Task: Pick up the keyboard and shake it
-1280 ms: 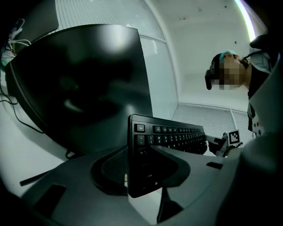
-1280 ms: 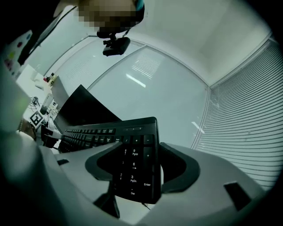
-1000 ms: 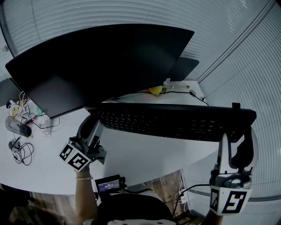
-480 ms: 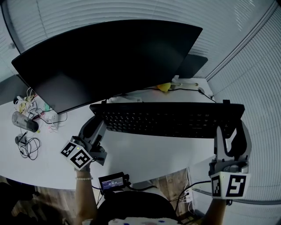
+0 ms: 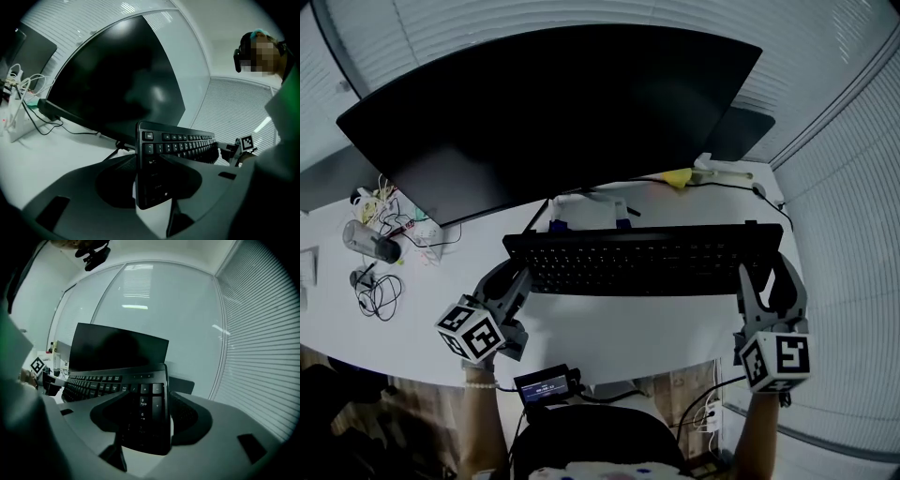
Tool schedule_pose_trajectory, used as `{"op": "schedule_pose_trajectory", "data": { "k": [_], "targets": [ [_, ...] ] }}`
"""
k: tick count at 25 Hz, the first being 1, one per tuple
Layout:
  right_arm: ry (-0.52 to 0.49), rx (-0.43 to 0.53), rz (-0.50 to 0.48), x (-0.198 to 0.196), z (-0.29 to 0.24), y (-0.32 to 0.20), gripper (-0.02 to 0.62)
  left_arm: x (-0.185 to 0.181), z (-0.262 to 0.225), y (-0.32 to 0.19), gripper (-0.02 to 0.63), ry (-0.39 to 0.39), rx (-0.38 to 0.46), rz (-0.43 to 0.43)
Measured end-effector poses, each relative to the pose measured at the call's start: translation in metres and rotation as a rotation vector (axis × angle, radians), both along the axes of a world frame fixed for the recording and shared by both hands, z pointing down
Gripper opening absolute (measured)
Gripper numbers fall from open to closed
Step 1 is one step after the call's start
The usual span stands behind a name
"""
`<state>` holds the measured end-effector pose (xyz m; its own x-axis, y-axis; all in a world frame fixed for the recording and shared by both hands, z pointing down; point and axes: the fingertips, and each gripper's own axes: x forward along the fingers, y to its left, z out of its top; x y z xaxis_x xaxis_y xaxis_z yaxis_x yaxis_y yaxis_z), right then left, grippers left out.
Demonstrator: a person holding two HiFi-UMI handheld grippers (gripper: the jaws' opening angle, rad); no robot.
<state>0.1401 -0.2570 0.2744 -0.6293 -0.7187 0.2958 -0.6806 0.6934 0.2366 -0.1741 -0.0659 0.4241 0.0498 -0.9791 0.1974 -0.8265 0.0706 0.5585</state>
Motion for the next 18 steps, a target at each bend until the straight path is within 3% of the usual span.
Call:
{"op": "schedule_pose_trajectory", "data": {
  "k": [18],
  "targets": [
    [0.028, -0.458, -0.012, 0.001, 0.173, -0.02, 0.278, 0.009, 0.08, 0.037, 0.15, -0.001, -0.408, -0.034]
  ]
}}
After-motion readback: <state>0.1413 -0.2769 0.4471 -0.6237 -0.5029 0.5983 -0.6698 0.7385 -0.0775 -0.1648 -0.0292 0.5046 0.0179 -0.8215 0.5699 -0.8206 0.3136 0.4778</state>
